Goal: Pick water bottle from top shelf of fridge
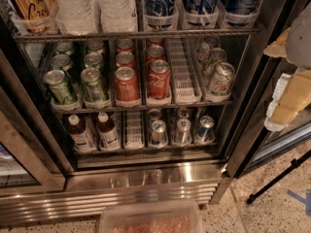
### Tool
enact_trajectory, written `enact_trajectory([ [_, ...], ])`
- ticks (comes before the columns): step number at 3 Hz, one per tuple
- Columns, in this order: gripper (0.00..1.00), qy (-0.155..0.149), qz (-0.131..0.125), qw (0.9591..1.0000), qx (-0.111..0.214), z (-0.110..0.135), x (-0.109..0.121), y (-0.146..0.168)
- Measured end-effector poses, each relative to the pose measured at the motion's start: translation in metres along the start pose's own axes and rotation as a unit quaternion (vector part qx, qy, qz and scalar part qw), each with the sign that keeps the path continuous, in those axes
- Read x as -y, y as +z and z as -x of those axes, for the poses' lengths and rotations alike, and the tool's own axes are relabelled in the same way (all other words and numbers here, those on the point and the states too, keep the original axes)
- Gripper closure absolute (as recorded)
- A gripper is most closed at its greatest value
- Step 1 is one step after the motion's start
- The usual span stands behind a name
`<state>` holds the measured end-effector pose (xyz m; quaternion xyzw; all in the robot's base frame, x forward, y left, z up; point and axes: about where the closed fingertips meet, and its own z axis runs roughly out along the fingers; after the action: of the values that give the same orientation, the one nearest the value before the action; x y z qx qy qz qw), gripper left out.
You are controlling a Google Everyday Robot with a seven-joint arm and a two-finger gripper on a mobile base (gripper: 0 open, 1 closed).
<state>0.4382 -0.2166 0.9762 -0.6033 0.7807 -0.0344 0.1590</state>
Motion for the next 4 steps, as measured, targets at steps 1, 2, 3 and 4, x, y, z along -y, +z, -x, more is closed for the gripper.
enact_trajectory([
  [1, 0.0, 0.0, 0.0, 1.0, 0.0, 0.0, 0.0, 0.0],
  [2, 0.0, -0.004, -0.005, 0.9999, 0.011, 0.007, -0.004, -0.002],
  [3, 0.0, -0.037, -0.004, 0.9976, 0.058, 0.053, -0.023, -0.002],
  [4, 0.0, -0.093, 0.006, 0.9859, 0.138, 0.116, -0.051, -0.005],
])
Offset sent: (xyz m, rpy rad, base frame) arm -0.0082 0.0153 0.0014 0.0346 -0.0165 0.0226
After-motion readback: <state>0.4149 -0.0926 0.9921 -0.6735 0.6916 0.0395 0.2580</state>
